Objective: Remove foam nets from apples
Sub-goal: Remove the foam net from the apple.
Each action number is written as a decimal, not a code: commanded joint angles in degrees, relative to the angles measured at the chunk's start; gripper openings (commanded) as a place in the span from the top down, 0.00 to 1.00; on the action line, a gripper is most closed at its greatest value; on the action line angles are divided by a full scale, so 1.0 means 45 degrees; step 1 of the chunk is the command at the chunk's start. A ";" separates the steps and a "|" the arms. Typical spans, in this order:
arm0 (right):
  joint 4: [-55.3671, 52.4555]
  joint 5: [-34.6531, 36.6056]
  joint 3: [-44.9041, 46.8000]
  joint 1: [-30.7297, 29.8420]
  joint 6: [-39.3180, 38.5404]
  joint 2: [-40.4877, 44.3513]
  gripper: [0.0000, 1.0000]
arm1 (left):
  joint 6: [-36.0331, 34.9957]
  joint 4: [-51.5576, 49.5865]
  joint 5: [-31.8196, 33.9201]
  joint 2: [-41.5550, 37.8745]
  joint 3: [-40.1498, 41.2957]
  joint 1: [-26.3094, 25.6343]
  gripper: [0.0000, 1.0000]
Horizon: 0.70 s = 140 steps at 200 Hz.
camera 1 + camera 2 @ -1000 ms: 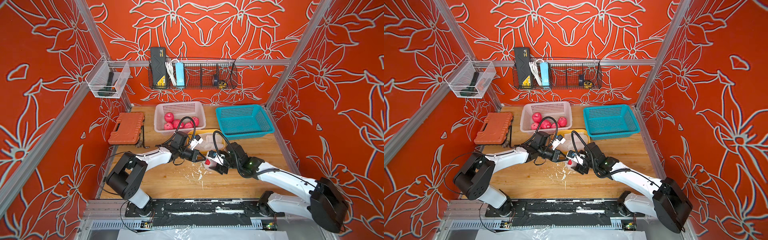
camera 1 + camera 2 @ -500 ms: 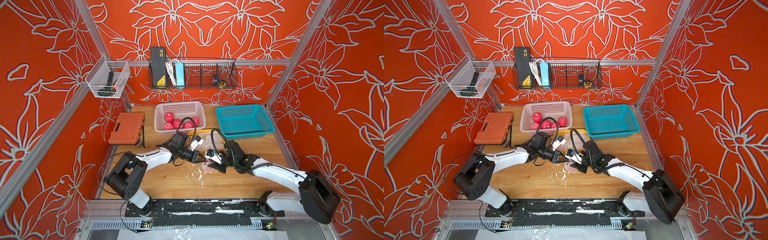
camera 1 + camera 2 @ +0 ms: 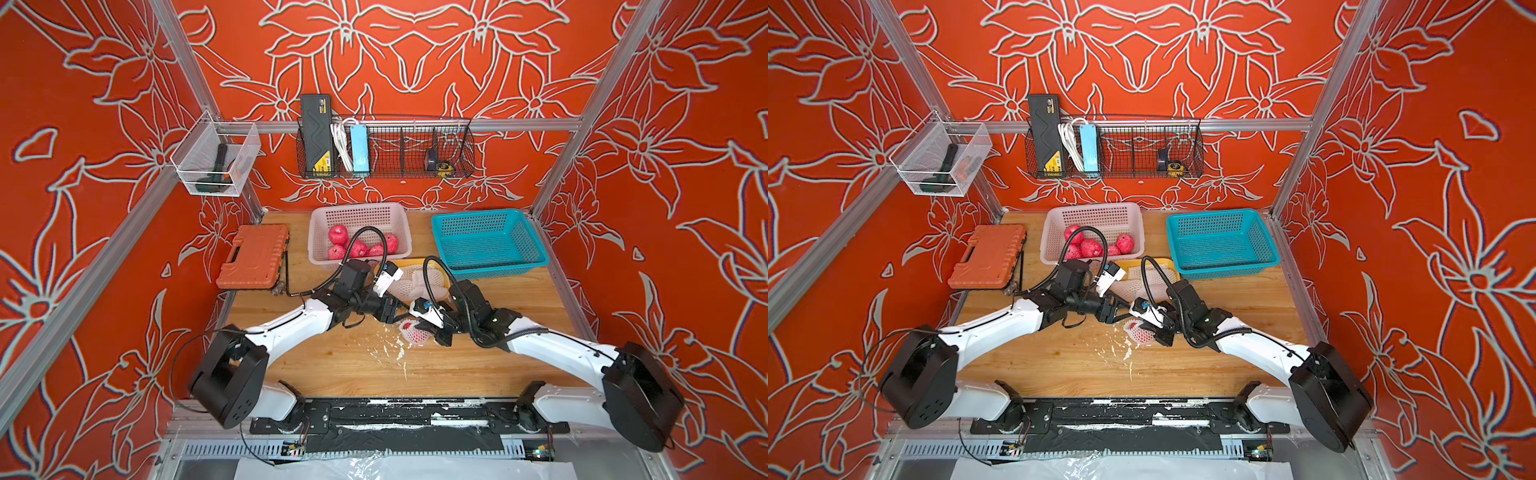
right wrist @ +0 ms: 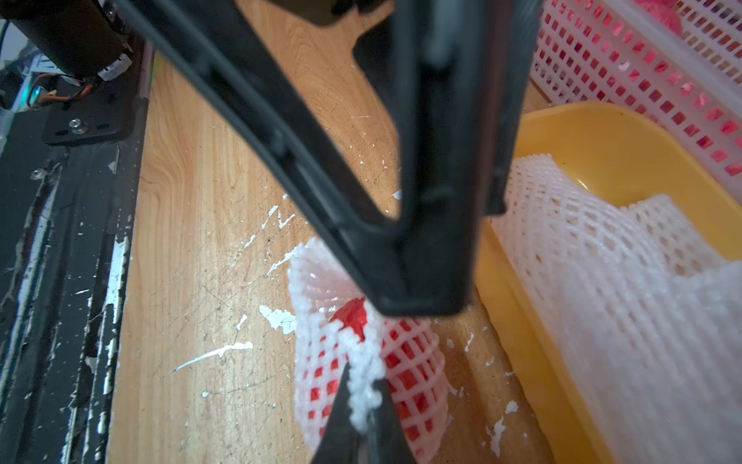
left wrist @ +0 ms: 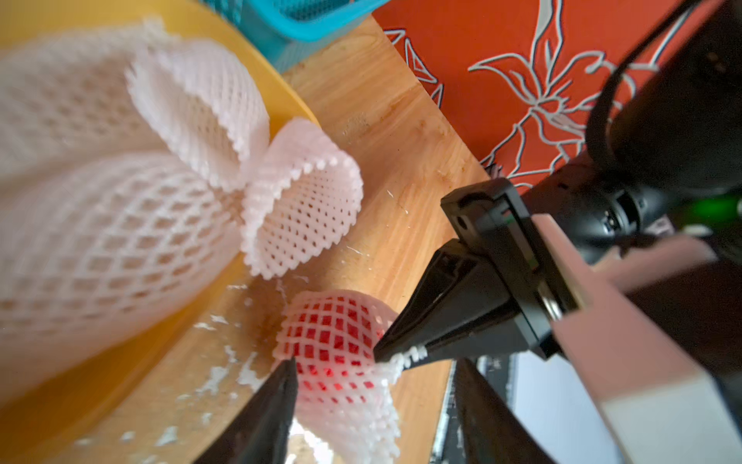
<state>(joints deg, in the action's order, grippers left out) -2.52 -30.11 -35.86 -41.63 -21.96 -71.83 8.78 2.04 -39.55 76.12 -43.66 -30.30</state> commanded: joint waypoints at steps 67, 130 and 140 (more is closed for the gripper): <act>0.0666 -0.0838 -0.0365 0.0431 0.0179 0.0485 0.97 | -0.4059 0.1103 0.1944 -0.1574 0.2743 -0.1175 0.13; 0.0004 -0.1507 -0.0782 0.0439 0.0015 0.0255 0.95 | -0.4152 0.1793 0.2368 0.0263 0.1730 -0.1300 0.17; 0.0004 -0.1566 -0.0819 0.0442 0.0030 0.0260 0.95 | -0.4206 0.1740 0.2267 0.0531 0.1527 -0.1337 0.19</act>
<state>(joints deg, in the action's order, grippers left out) -1.52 -34.70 -37.85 -39.99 -21.47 -70.61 -8.05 8.14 -29.45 76.27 -34.33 -35.75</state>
